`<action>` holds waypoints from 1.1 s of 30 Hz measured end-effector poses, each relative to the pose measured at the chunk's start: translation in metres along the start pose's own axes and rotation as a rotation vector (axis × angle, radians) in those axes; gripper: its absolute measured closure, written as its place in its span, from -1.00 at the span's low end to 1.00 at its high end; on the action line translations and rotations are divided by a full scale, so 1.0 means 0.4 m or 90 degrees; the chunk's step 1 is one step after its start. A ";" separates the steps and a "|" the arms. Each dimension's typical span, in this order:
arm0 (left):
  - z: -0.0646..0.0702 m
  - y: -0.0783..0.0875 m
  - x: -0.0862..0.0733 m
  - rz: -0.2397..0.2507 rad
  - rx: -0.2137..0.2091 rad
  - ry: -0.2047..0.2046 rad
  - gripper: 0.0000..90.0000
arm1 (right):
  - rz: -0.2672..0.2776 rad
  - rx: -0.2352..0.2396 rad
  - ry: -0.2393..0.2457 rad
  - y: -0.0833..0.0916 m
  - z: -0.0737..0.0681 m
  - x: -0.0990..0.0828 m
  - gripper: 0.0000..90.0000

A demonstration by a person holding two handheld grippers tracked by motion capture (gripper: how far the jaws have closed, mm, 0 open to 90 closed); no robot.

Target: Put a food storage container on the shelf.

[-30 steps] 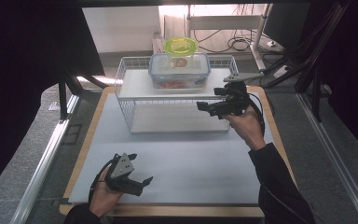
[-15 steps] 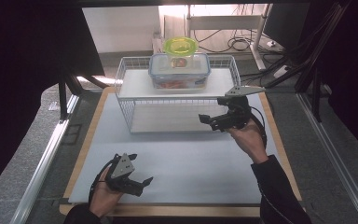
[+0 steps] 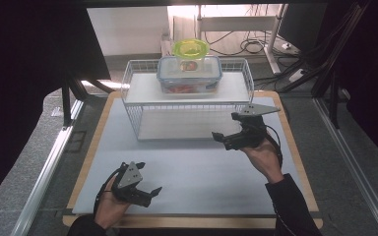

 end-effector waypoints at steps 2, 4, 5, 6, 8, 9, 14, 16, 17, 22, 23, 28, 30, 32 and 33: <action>0.000 0.000 0.000 0.001 -0.002 0.001 -0.95 | 0.001 -0.007 0.002 0.003 -0.002 -0.005 -1.00; 0.001 0.000 0.000 0.002 -0.003 0.004 -0.95 | 0.002 -0.009 0.004 0.006 -0.006 -0.010 -1.00; 0.000 -0.001 0.000 0.001 -0.002 0.003 -0.95 | 0.000 -0.012 0.003 0.008 -0.007 -0.013 -1.00; 0.000 -0.001 -0.001 0.001 -0.002 0.004 -0.95 | 0.001 -0.015 0.004 0.009 -0.007 -0.015 -1.00; -0.001 0.000 -0.001 0.001 0.000 0.004 -0.95 | 0.002 -0.016 0.003 0.012 -0.010 -0.020 -1.00; -0.001 0.000 0.000 0.002 0.000 0.005 -0.95 | 0.000 -0.015 0.002 0.013 -0.012 -0.022 -1.00; -0.001 0.000 -0.001 0.002 -0.002 0.004 -0.95 | -0.011 -0.016 0.013 0.011 -0.022 -0.038 -1.00; 0.000 -0.001 -0.002 0.000 -0.004 0.004 -0.95 | -0.011 -0.015 0.015 0.010 -0.028 -0.045 -1.00; 0.000 -0.001 -0.003 0.000 -0.004 0.005 -0.95 | -0.012 -0.014 0.016 0.009 -0.030 -0.050 -1.00; 0.000 -0.001 -0.003 0.003 -0.008 0.011 -0.96 | -0.023 -0.019 0.016 0.010 -0.038 -0.079 -1.00; 0.001 -0.002 -0.003 0.005 -0.008 0.013 -0.96 | -0.027 -0.020 0.016 0.012 -0.039 -0.087 -1.00; 0.001 -0.003 -0.005 0.000 -0.007 0.010 -0.96 | -0.037 -0.022 0.007 0.025 -0.040 -0.123 -1.00; 0.000 -0.003 -0.005 -0.001 -0.007 0.009 -0.96 | -0.039 -0.024 0.002 0.032 -0.039 -0.135 -1.00; 0.000 -0.003 -0.005 -0.001 -0.007 0.009 -0.96 | -0.042 -0.026 0.000 0.039 -0.039 -0.146 -1.00; 0.000 -0.004 -0.005 -0.001 -0.007 0.009 -0.96 | -0.044 -0.027 0.000 0.043 -0.039 -0.151 -1.00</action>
Point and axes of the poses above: each handheld gripper's, and its own axes: y roughly backward along the jaws, x roughly out of its top, z roughly to its right, the point moved 9 cm from there along -y, roughly forward along the jaws, and after that the axes turned 4 degrees about z, right-handed, at the moved point
